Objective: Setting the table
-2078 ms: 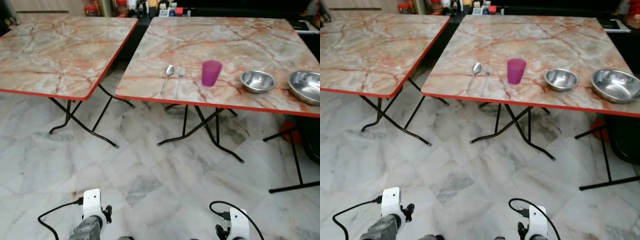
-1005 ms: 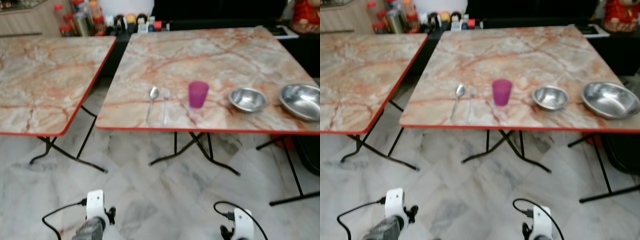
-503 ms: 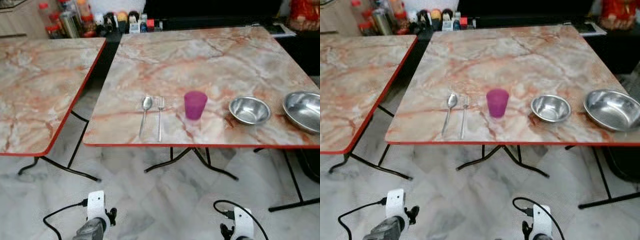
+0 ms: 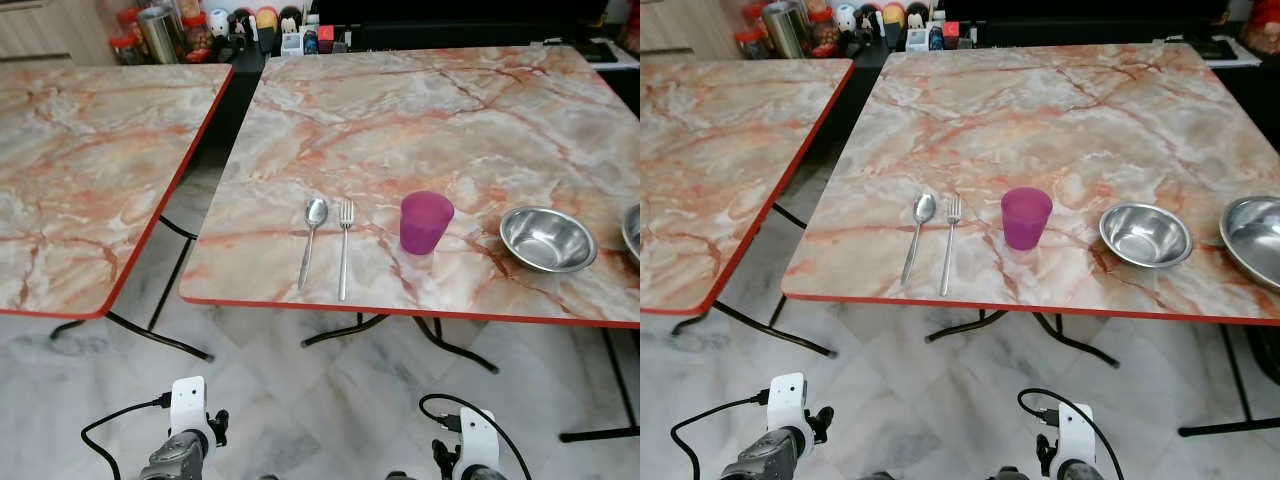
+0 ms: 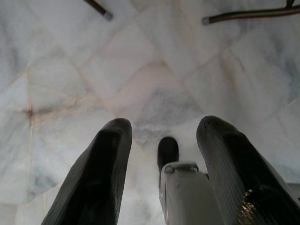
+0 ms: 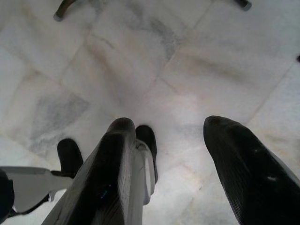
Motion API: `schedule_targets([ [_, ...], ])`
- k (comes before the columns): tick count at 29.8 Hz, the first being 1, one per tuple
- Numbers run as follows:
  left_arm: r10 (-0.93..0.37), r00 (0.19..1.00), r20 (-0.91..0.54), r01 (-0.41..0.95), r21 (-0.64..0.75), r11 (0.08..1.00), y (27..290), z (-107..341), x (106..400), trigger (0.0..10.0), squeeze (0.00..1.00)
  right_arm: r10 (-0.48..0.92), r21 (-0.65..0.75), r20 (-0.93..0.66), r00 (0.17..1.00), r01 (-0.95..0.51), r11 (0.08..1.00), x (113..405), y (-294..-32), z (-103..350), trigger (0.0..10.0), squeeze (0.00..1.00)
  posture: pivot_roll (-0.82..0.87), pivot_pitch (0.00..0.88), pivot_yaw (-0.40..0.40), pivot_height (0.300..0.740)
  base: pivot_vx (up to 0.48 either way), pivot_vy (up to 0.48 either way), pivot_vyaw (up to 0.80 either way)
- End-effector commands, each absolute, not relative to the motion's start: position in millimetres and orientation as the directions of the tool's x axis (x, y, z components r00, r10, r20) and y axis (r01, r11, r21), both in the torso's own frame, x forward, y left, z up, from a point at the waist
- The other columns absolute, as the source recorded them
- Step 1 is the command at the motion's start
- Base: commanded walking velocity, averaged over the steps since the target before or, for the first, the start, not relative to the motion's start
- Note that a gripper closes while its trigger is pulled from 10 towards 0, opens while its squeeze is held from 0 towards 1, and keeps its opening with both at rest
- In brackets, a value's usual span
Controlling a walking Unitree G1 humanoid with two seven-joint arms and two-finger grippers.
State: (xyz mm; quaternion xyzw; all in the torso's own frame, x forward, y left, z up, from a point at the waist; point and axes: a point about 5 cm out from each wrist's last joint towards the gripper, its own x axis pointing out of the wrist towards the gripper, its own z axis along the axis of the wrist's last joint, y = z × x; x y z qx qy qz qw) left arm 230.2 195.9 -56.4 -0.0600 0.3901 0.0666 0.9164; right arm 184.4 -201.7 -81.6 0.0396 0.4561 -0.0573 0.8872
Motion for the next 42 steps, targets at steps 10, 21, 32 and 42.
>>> schedule_targets([
  [10, 0.094, 0.660, -0.745, -0.169, -0.025, 0.985, 201.3, -61.4, 221.3, 10.0, 0.00, -0.052, 0.031, -0.823, 0.566, 0.137, 0.990, 177.8, -198.0, -85.2, 10.0, 0.00, -0.09, 0.141, 0.030, 0.711, 0.000, 0.000, 0.00],
  [21, 0.081, 0.660, -0.747, -0.182, -0.054, 0.982, 194.2, -63.6, 219.7, 10.0, 0.00, -0.055, 0.001, -0.826, 0.561, 0.098, 0.995, 177.0, -202.9, -84.8, 10.0, 0.00, -0.11, 0.103, -0.012, 0.711, 0.000, 0.000, 0.00],
  [32, 0.078, 0.650, -0.756, -0.198, -0.069, 0.978, 188.4, -67.7, 214.1, 10.0, 0.00, -0.058, -0.007, -0.826, 0.561, 0.092, 0.996, 174.4, -206.5, -85.2, 10.0, 0.00, -0.12, 0.076, -0.036, 0.711, 0.000, 0.000, 0.00],
  [42, 0.076, 0.642, -0.763, -0.183, -0.056, 0.982, 188.0, -70.5, 209.0, 10.0, 0.00, -0.058, 0.001, -0.827, 0.559, 0.104, 0.995, 170.7, -205.5, -86.9, 10.0, 0.00, -0.11, 0.056, -0.036, 0.711, 0.000, -0.162, 0.00],
])
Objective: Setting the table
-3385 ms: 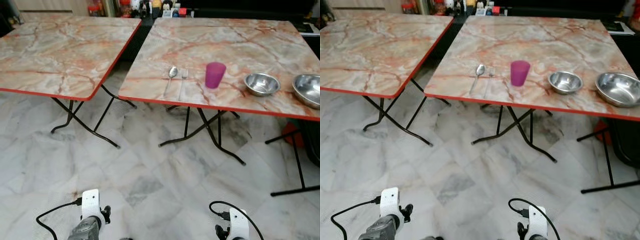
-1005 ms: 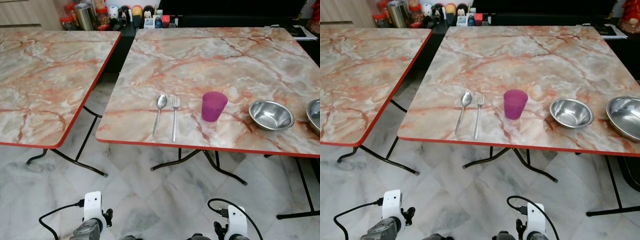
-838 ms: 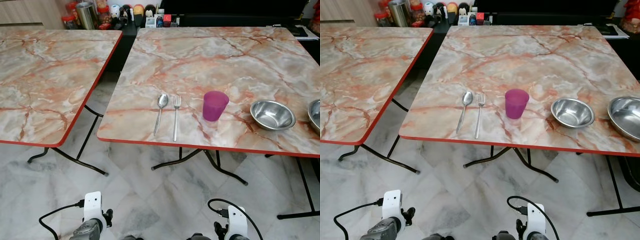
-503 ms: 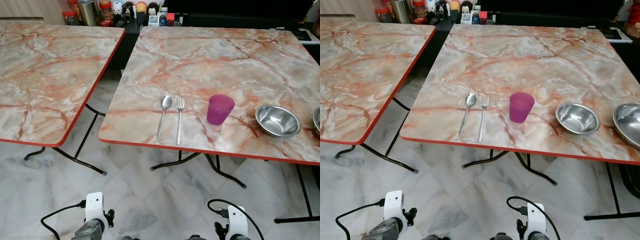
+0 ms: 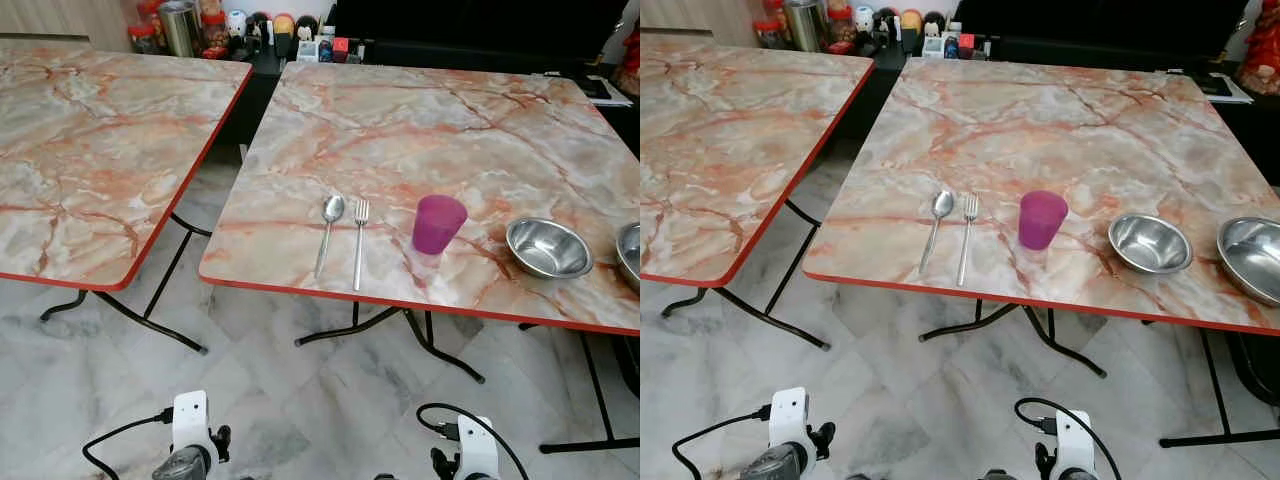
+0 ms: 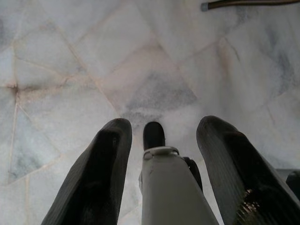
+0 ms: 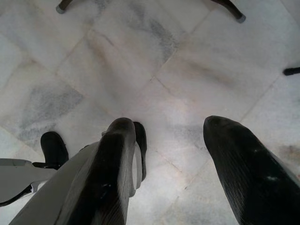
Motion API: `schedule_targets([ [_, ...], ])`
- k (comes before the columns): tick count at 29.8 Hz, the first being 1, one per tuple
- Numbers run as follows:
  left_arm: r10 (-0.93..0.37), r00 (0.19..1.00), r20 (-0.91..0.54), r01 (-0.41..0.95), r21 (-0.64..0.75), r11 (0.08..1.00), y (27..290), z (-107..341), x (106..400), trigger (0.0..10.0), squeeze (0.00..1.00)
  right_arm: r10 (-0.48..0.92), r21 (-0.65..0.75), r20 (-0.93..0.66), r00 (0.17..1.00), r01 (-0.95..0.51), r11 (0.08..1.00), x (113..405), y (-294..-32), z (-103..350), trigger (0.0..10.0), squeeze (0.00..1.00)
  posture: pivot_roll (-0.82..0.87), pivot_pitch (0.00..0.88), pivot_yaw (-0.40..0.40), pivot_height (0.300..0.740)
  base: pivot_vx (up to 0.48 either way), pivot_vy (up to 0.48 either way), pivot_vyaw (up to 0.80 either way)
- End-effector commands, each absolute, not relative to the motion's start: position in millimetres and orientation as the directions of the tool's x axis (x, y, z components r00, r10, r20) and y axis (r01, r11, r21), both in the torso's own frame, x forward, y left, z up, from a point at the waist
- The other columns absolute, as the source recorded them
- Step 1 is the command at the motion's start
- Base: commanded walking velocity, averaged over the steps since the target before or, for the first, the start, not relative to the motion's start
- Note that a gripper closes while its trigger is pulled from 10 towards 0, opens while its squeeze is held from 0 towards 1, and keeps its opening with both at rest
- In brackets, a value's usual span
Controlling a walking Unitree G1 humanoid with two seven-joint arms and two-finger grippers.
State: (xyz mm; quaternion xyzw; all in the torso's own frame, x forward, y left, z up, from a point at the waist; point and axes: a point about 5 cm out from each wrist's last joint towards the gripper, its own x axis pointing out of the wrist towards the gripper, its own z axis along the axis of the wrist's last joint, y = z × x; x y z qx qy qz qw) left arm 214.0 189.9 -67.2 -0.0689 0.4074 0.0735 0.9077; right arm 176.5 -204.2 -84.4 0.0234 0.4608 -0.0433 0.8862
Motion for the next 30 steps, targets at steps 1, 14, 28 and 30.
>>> schedule_targets([
  [1, 0.075, 0.641, -0.764, -0.183, -0.058, 0.981, 187.6, -70.8, 208.6, 10.0, 0.00, -0.057, 0.001, -0.828, 0.558, 0.104, 0.995, 170.2, -205.6, -87.1, 10.0, 0.00, -0.11, 0.054, -0.034, 0.711, 0.000, -0.300, 0.00],
  [14, 0.064, 0.645, -0.762, -0.175, -0.065, 0.982, 183.2, -70.7, 209.6, 10.0, 0.00, -0.074, -0.016, -0.837, 0.543, 0.111, 0.994, 164.0, -210.4, -88.9, 10.0, 0.00, -0.12, 0.019, -0.034, 0.711, 0.000, -0.303, 0.00],
  [28, 0.073, 0.663, -0.745, -0.169, -0.054, 0.984, 189.7, -64.4, 218.9, 10.0, 0.00, -0.070, 0.002, -0.828, 0.556, 0.128, 0.992, 165.4, -205.8, -88.9, 10.0, 0.00, -0.13, 0.038, -0.015, 0.711, 0.000, -0.302, -0.28],
  [30, 0.073, 0.663, -0.745, -0.168, -0.053, 0.984, 189.7, -64.4, 218.9, 10.0, 0.00, -0.071, 0.003, -0.827, 0.557, 0.131, 0.991, 165.4, -205.8, -88.9, 10.0, 0.00, -0.13, 0.038, -0.015, 0.711, 0.000, -0.307, 0.00],
])
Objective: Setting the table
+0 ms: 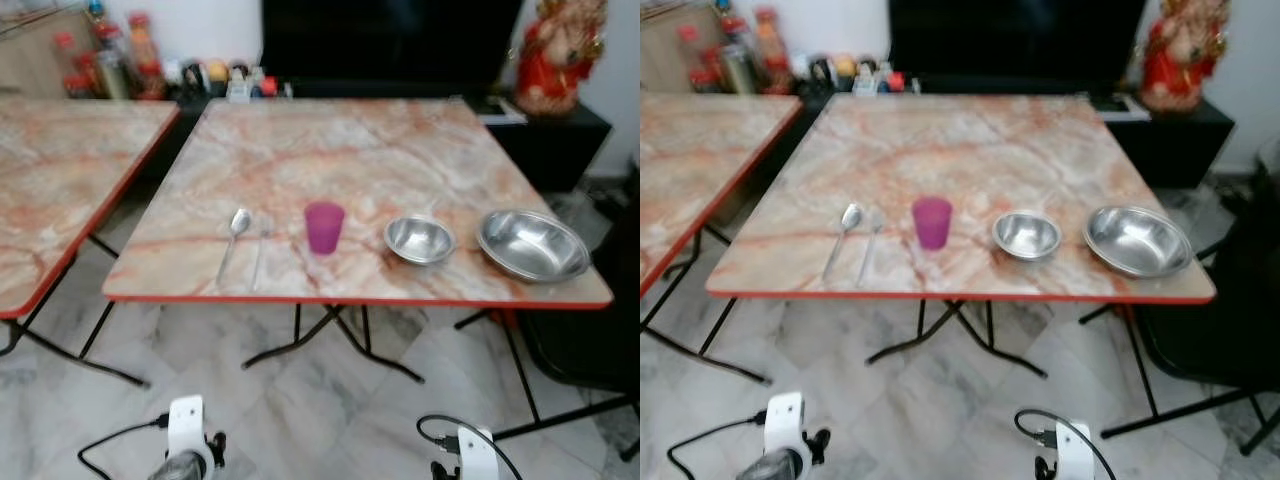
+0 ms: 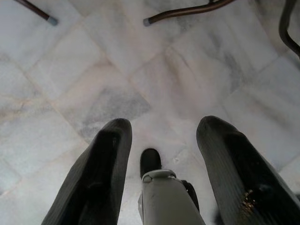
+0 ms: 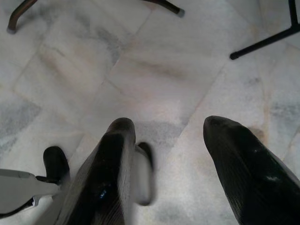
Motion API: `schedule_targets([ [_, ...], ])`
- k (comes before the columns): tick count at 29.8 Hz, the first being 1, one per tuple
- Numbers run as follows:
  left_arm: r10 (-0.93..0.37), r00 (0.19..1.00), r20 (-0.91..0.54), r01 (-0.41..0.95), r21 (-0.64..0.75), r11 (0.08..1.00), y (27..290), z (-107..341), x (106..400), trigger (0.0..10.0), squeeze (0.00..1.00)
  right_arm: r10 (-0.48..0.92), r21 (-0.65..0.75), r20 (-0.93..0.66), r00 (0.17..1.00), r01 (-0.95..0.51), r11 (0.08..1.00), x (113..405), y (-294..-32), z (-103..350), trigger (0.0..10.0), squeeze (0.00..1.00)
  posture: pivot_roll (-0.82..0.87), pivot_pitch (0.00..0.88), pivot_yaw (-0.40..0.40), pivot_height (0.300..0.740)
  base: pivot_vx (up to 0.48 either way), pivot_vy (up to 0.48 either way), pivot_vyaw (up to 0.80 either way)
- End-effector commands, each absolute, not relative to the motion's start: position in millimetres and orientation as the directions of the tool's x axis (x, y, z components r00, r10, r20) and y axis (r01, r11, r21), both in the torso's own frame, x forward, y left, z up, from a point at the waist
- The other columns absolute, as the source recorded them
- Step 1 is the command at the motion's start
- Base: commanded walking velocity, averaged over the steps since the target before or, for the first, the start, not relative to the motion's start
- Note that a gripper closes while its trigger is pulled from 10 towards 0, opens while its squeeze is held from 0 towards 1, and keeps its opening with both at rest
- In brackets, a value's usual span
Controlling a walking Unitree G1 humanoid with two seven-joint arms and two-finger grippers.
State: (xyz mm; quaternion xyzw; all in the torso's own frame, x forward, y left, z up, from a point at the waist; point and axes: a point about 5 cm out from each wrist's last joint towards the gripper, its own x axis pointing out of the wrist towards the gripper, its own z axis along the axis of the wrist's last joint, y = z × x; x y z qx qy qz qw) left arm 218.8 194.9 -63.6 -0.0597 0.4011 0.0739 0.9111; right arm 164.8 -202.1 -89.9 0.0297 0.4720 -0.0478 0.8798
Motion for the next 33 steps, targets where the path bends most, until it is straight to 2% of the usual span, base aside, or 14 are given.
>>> schedule_targets([
  [1, 0.073, 0.663, -0.745, -0.168, -0.053, 0.984, 189.7, -64.4, 219.0, 10.0, 0.00, -0.071, 0.003, -0.827, 0.557, 0.131, 0.991, 165.4, -205.8, -88.9, 10.0, 0.00, -0.13, 0.038, -0.015, 0.711, 0.000, -0.307, 0.00],
  [8, 0.080, 0.672, -0.737, -0.171, -0.050, 0.984, 191.5, -60.9, 224.5, 10.0, 0.00, -0.075, -0.001, -0.815, 0.574, 0.128, 0.992, 172.1, -204.7, -86.1, 10.0, 0.00, -0.12, 0.086, -0.007, 0.711, 0.000, -0.296, 0.00],
  [21, 0.103, 0.672, -0.733, -0.195, -0.040, 0.980, 197.2, -58.4, 227.2, 10.0, 0.00, -0.111, -0.016, -0.725, 0.679, 0.144, 0.989, 186.2, -204.1, -76.5, 10.0, 0.00, -0.13, 0.119, 0.017, 0.711, 0.000, 0.000, 0.00],
  [23, 0.105, 0.671, -0.734, -0.197, -0.040, 0.980, 197.9, -58.7, 226.6, 10.0, 0.00, -0.102, -0.013, -0.610, 0.786, 0.119, 0.993, 237.1, -215.0, -43.3, 10.0, 0.00, -0.13, 0.121, 0.020, 0.711, 0.000, 0.000, 0.00],
  [24, 0.105, 0.671, -0.734, -0.196, -0.039, 0.980, 198.2, -58.8, 226.4, 10.0, 0.00, -0.101, -0.016, -0.588, 0.802, 0.114, 0.993, 244.2, -216.8, -37.5, 10.0, 0.00, -0.13, 0.121, 0.023, 0.711, 0.000, 0.000, 0.00],
  [33, 0.107, 0.666, -0.738, -0.195, -0.034, 0.980, 203.1, -60.0, 223.1, 10.0, 0.00, -0.180, -0.063, -0.400, 0.899, 0.169, 0.984, 262.9, -228.4, -10.4, 10.0, 0.00, -0.13, 0.122, 0.029, 0.711, 0.000, 0.000, 0.00],
])
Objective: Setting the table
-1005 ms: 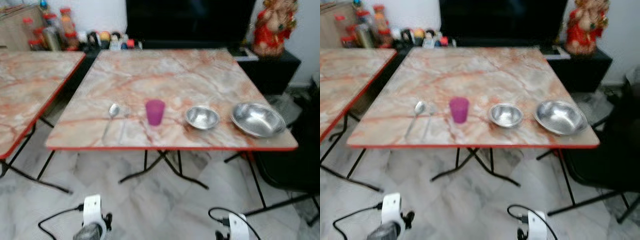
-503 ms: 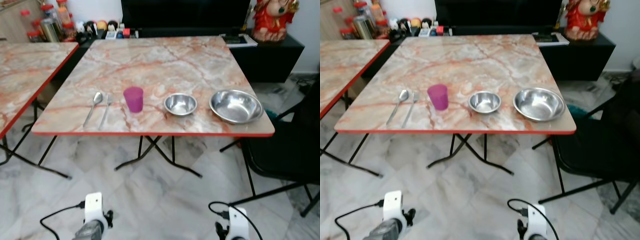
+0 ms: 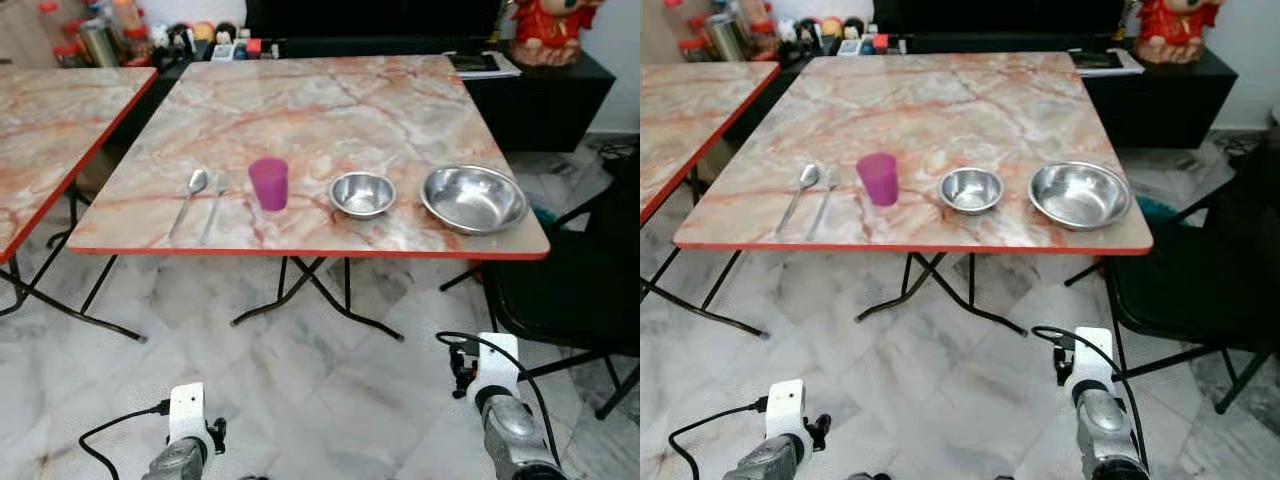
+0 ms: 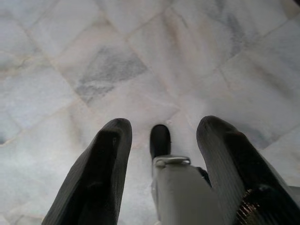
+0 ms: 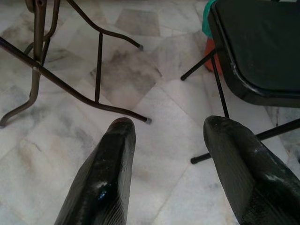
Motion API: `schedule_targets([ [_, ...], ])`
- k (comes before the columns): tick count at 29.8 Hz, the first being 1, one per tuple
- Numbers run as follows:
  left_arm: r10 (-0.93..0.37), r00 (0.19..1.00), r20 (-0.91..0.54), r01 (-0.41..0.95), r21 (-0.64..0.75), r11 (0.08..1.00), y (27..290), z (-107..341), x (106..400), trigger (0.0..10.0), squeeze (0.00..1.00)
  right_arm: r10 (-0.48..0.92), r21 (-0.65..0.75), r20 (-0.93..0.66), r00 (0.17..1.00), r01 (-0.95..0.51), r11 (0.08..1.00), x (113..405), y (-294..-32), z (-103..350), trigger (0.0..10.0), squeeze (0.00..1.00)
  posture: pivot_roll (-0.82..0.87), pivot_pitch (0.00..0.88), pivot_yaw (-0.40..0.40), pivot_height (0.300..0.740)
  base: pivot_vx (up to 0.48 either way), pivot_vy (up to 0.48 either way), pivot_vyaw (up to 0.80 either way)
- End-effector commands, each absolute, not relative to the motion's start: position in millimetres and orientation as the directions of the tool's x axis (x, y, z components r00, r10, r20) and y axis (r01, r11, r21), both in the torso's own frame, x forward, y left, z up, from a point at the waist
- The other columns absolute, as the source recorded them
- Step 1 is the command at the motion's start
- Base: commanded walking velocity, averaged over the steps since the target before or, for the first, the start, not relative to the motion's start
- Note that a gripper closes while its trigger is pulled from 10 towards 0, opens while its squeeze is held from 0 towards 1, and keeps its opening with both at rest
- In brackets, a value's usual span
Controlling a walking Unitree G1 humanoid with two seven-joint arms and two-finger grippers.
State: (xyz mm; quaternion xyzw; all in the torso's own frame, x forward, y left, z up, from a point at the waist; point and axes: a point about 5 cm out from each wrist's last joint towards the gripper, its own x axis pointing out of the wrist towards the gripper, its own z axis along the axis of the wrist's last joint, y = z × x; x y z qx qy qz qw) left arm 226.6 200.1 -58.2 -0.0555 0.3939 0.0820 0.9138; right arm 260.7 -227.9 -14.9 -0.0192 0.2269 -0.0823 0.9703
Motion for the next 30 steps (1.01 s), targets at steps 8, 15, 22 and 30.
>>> schedule_targets([
  [8, 0.103, 0.665, -0.740, -0.192, -0.037, 0.981, 205.0, -60.8, 221.0, 10.0, 0.00, -0.172, -0.073, -0.288, 0.942, 0.158, 0.985, 254.5, -221.6, -1.4, 10.0, 0.00, -0.13, 0.123, 0.033, 0.711, 0.000, 0.000, 0.00],
  [15, 0.098, 0.664, -0.741, -0.187, -0.038, 0.982, 206.6, -61.7, 218.8, 10.0, 0.00, -0.179, -0.121, -0.196, 0.964, 0.157, 0.980, 235.1, -221.0, 12.0, 10.0, 0.00, -0.14, 0.125, 0.033, 0.711, 0.000, 0.000, 0.00],
  [22, 0.086, 0.667, -0.740, -0.169, -0.038, 0.985, 205.7, -61.9, 218.6, 10.0, 0.00, -0.264, -0.088, -0.001, 0.965, 0.263, 0.961, 258.4, -233.5, 75.2, 10.0, 0.00, -0.15, 0.124, 0.038, 0.711, 0.000, 0.000, 0.00],
  [30, 0.084, 0.671, -0.737, -0.164, -0.037, 0.986, 202.5, -61.4, 220.5, 10.0, 0.00, -0.246, -0.031, 0.113, 0.963, 0.251, 0.968, 305.9, -230.9, 129.9, 10.0, 0.00, -0.15, 0.122, 0.043, 0.711, 0.191, 0.000, 0.00],
])
